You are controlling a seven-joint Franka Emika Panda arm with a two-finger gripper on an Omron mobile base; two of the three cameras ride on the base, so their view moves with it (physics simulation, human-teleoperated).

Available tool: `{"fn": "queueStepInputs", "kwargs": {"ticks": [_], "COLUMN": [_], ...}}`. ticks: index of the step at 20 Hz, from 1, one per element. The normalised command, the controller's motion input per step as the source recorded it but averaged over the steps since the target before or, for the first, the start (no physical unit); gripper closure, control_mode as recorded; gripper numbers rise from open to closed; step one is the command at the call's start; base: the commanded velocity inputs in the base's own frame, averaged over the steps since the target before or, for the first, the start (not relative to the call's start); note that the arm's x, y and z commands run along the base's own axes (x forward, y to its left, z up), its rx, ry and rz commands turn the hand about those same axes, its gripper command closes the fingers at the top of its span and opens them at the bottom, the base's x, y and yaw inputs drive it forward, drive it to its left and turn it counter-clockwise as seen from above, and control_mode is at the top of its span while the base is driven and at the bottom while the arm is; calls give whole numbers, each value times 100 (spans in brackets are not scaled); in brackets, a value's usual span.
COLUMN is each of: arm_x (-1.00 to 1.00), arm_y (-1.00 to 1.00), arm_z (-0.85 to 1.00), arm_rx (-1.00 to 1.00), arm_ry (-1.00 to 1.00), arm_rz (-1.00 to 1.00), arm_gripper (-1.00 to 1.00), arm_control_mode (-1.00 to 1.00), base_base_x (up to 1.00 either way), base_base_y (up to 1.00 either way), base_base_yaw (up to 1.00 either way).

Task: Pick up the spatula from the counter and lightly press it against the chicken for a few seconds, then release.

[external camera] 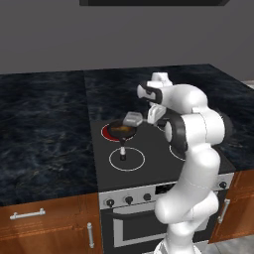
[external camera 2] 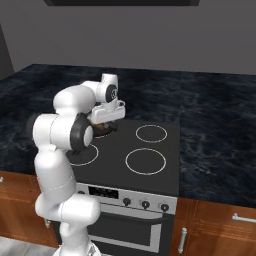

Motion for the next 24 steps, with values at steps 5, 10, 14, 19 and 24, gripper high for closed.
{"fn": "queueStepInputs", "kwargs": {"ticks": [5,10,14,19,24], "arm_x": [27,25,23,20,21], "arm_y": [13,15,15,5,0], "arm_z": [-22,-13,-2,0,-5], "arm_rx": [-1,-1,0,0,0], "arm_ry": [8,4,0,-1,-3], "arm_rz": [1,1,1,2,3], "arm_gripper": [100,100,100,100,100], "arm_control_mode": [-100,-100,-100,-100,-100], "base_base_x": [0,0,0,0,0], "base_base_y": [0,0,0,0,0], "base_base_yaw": [0,0,0,0,0]}}
